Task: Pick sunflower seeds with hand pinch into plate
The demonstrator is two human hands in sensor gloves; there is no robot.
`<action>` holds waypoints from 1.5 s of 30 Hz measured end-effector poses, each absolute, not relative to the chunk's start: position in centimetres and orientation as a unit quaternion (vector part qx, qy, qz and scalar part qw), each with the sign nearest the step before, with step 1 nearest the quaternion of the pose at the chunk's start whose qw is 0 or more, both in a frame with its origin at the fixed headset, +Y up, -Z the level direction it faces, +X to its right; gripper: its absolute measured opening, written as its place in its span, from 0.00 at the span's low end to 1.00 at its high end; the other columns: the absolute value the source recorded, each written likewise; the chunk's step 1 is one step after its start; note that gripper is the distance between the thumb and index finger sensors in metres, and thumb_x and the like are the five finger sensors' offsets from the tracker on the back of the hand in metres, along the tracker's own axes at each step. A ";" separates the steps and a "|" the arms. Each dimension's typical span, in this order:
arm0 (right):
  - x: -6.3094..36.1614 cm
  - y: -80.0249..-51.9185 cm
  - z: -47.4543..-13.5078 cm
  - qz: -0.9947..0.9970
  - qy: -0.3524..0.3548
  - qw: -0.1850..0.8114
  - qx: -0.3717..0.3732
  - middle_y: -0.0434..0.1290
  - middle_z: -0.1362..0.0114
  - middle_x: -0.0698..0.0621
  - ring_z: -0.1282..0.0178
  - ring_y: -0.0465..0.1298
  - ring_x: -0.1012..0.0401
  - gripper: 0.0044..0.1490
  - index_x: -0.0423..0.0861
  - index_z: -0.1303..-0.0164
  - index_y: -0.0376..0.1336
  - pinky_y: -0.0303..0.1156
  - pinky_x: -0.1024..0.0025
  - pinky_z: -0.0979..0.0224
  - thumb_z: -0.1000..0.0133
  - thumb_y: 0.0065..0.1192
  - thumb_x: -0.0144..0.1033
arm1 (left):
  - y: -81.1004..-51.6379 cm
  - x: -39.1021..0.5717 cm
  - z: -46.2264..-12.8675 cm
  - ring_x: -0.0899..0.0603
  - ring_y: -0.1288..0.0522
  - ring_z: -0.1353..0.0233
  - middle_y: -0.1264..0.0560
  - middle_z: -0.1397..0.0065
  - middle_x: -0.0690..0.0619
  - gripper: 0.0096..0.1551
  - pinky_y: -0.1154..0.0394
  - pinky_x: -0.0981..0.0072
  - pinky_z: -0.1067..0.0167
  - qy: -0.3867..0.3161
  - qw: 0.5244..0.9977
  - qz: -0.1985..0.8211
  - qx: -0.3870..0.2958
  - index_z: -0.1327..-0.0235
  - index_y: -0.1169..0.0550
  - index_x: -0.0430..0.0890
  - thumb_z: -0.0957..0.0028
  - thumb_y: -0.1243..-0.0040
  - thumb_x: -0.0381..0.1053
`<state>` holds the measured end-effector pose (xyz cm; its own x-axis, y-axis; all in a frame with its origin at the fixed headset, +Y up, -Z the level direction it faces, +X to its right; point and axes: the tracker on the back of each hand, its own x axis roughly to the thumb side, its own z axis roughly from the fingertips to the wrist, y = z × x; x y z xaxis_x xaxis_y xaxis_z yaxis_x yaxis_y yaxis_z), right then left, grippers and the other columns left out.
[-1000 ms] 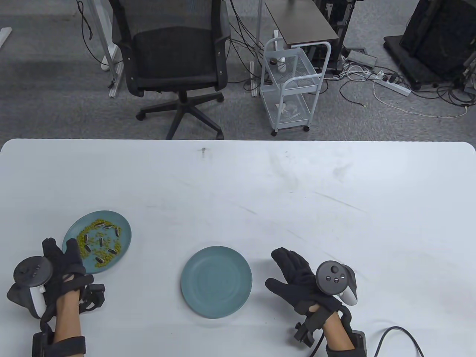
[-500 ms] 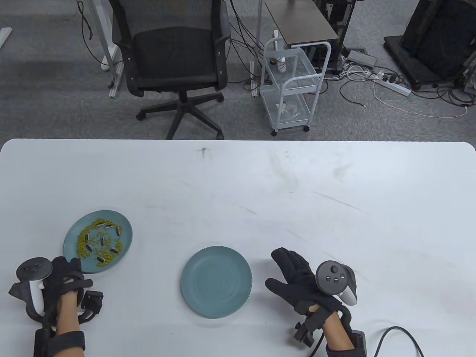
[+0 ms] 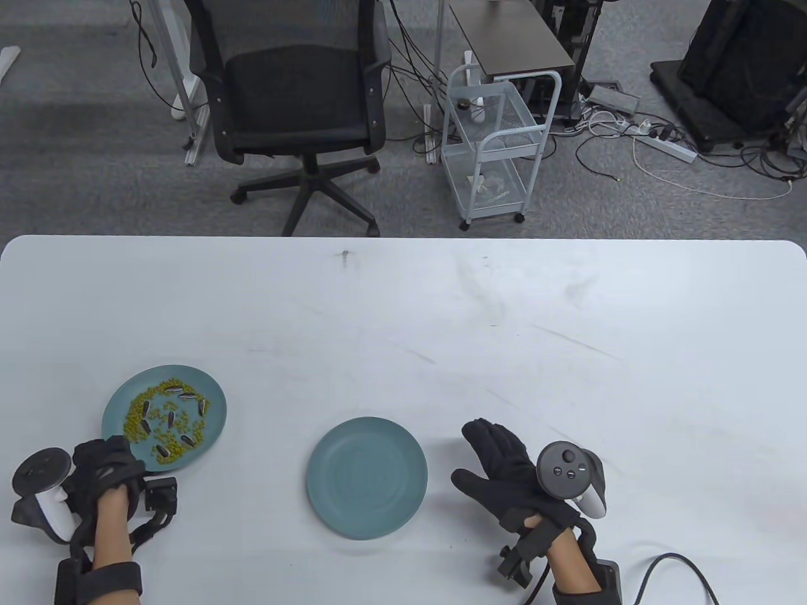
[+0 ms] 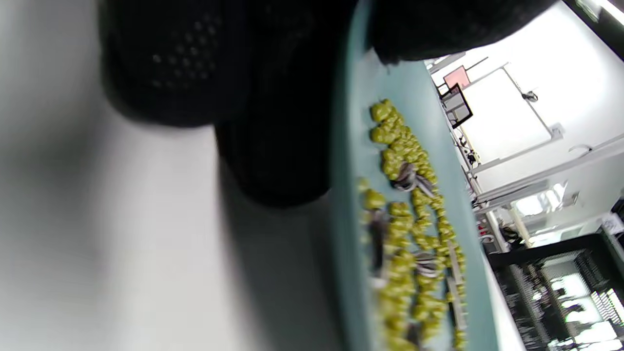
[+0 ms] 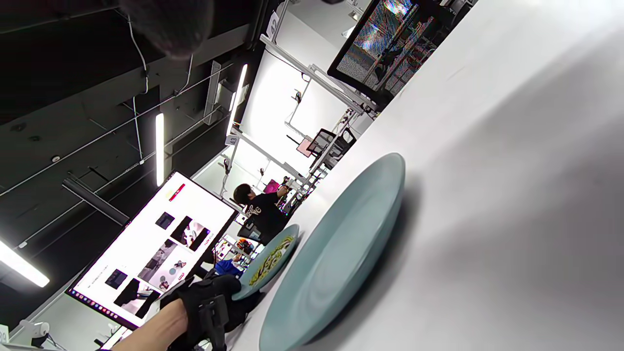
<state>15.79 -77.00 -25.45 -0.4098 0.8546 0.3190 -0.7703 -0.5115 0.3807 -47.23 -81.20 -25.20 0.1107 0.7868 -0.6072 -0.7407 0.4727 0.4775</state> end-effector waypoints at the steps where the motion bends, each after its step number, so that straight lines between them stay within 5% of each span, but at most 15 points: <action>1: 15.8 -77.0 -25.5 0.835 0.087 0.486 0.242 0.40 0.16 0.26 0.22 0.36 0.26 0.55 0.34 0.17 0.40 0.30 0.23 0.32 0.35 0.58 0.58 | -81.4 -47.3 -25.2 0.49 0.11 0.58 0.19 0.41 0.52 0.29 0.16 0.60 0.62 0.420 0.742 0.523 0.019 0.37 0.45 0.45 0.41 0.45 0.53; 11: 15.8 -77.0 -25.5 0.834 0.091 0.488 0.240 0.40 0.16 0.25 0.22 0.36 0.26 0.55 0.34 0.17 0.40 0.30 0.23 0.32 0.35 0.58 0.58 | -81.6 -47.7 -24.9 0.53 0.15 0.57 0.23 0.37 0.56 0.37 0.19 0.64 0.56 0.410 0.723 0.555 0.024 0.30 0.48 0.47 0.39 0.40 0.55; 16: 15.8 -77.1 -25.5 0.834 0.096 0.488 0.237 0.40 0.16 0.25 0.23 0.35 0.26 0.55 0.33 0.17 0.40 0.30 0.23 0.32 0.35 0.58 0.58 | -81.2 -47.1 -25.3 0.54 0.17 0.60 0.20 0.40 0.53 0.26 0.20 0.63 0.57 0.371 0.707 0.600 0.061 0.30 0.33 0.49 0.38 0.46 0.56; 24: 15.9 -77.1 -25.5 0.833 0.095 0.491 0.235 0.40 0.16 0.25 0.23 0.35 0.26 0.55 0.33 0.17 0.40 0.30 0.23 0.32 0.35 0.58 0.58 | -79.9 -46.0 -26.0 0.50 0.12 0.57 0.18 0.40 0.54 0.24 0.18 0.63 0.60 0.322 0.712 0.620 0.068 0.35 0.28 0.48 0.38 0.48 0.58; 26: 15.8 -77.0 -25.5 0.833 0.097 0.491 0.236 0.40 0.16 0.25 0.23 0.35 0.26 0.55 0.33 0.17 0.40 0.30 0.23 0.32 0.35 0.58 0.57 | -79.8 -45.9 -26.1 0.48 0.11 0.51 0.17 0.40 0.53 0.24 0.17 0.60 0.56 0.312 0.713 0.625 0.059 0.35 0.28 0.47 0.38 0.48 0.58; 35: 15.9 -77.0 -25.5 0.833 0.097 0.492 0.234 0.40 0.16 0.25 0.23 0.36 0.26 0.55 0.33 0.17 0.40 0.30 0.23 0.32 0.35 0.58 0.57 | -78.4 -41.8 -27.7 0.51 0.10 0.59 0.17 0.44 0.49 0.25 0.15 0.63 0.63 0.192 0.731 0.655 -0.004 0.31 0.36 0.46 0.35 0.52 0.57; 45: 16.0 -77.0 -25.6 0.833 0.096 0.493 0.232 0.40 0.16 0.25 0.23 0.36 0.26 0.54 0.33 0.17 0.41 0.30 0.23 0.32 0.35 0.58 0.57 | -78.0 -32.8 -27.7 0.48 0.12 0.58 0.20 0.43 0.47 0.27 0.18 0.61 0.61 0.018 0.680 0.721 -0.131 0.28 0.40 0.47 0.35 0.54 0.57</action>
<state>16.02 -77.04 -25.55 -0.4061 0.8663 0.2910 -0.7768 -0.4949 0.3893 -32.76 -78.00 -27.67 -0.0414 0.9759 -0.2141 -0.9855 -0.0752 -0.1521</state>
